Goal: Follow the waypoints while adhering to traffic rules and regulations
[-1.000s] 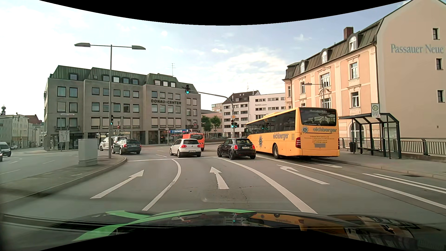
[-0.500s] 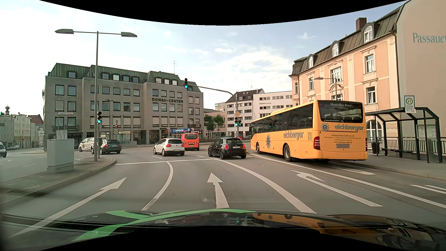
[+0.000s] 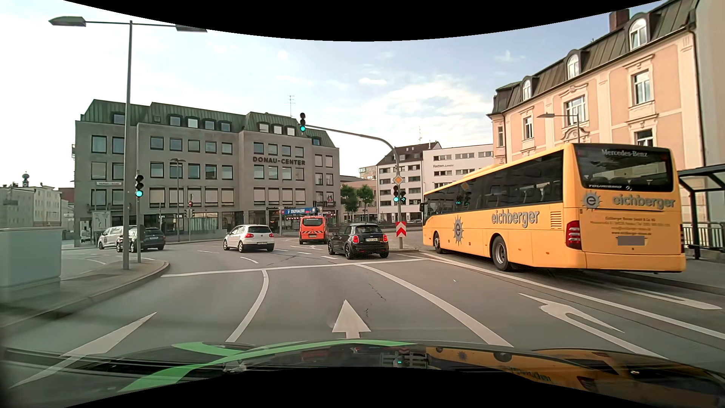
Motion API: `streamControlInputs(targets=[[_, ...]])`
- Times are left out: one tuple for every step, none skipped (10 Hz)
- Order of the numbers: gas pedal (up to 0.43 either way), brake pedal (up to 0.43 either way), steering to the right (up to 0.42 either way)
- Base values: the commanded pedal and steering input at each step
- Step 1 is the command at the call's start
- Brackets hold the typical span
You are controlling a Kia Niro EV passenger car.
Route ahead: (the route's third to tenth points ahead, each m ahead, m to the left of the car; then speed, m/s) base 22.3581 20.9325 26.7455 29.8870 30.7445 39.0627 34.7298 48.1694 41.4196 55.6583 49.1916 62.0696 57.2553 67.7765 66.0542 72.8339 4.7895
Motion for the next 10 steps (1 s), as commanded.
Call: streamControlInputs(targets=[[0.177, 0.0, -0.079], [0.177, 0.0, -0.083], [0.177, 0.0, -0.091], [0.177, 0.0, -0.103], [0.177, 0.0, -0.116], [0.177, 0.0, -0.125], [0.177, 0.0, -0.129], [0.169, 0.0, -0.129], [0.157, 0.0, -0.127], [0.13, 0.0, -0.126]])
